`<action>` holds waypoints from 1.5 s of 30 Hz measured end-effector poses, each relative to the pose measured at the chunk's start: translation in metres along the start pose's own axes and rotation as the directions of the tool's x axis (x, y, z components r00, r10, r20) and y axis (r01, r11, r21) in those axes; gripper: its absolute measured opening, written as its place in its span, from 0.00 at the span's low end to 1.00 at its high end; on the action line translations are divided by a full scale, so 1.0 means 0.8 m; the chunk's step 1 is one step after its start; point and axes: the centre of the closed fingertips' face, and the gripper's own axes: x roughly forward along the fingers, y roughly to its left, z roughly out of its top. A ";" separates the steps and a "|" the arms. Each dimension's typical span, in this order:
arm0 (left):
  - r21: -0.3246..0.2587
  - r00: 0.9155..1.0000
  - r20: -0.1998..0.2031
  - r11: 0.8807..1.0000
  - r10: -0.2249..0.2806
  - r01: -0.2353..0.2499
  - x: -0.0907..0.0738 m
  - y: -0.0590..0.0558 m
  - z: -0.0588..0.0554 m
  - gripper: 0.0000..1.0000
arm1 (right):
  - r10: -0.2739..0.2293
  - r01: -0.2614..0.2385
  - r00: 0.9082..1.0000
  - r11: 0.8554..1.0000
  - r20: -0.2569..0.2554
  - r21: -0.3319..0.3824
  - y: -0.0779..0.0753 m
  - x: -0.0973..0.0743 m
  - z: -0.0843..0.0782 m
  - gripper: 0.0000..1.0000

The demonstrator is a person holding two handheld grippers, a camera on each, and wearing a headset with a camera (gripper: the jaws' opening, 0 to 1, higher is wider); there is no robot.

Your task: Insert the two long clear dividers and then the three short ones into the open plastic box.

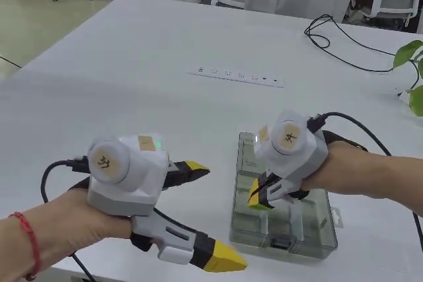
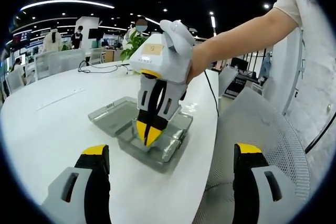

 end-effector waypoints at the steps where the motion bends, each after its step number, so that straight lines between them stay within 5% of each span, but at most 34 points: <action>1: 0.000 1.000 0.001 1.000 0.000 0.000 0.000 0.000 0.000 1.00 | -0.002 0.001 1.000 1.000 0.003 0.010 0.000 0.000 0.000 0.05; 15: -0.010 1.000 -0.007 1.000 0.012 -0.012 -0.003 0.004 -0.001 1.00 | -0.064 0.041 0.985 0.989 0.163 0.139 -0.012 -0.056 0.012 0.17; 22: -0.012 1.000 -0.008 1.000 0.019 -0.019 -0.006 0.007 0.001 1.00 | -0.082 0.048 0.977 0.984 0.198 0.169 -0.013 -0.079 0.006 0.21; 38: -0.011 1.000 -0.008 1.000 0.023 -0.023 -0.008 0.008 0.007 1.00 | -0.102 0.064 0.978 0.977 0.181 0.201 -0.001 -0.120 -0.047 0.30; 45: -0.014 1.000 -0.005 1.000 0.022 -0.022 -0.009 0.008 0.009 1.00 | -0.104 0.075 0.986 0.974 0.129 0.214 0.006 -0.130 -0.094 0.34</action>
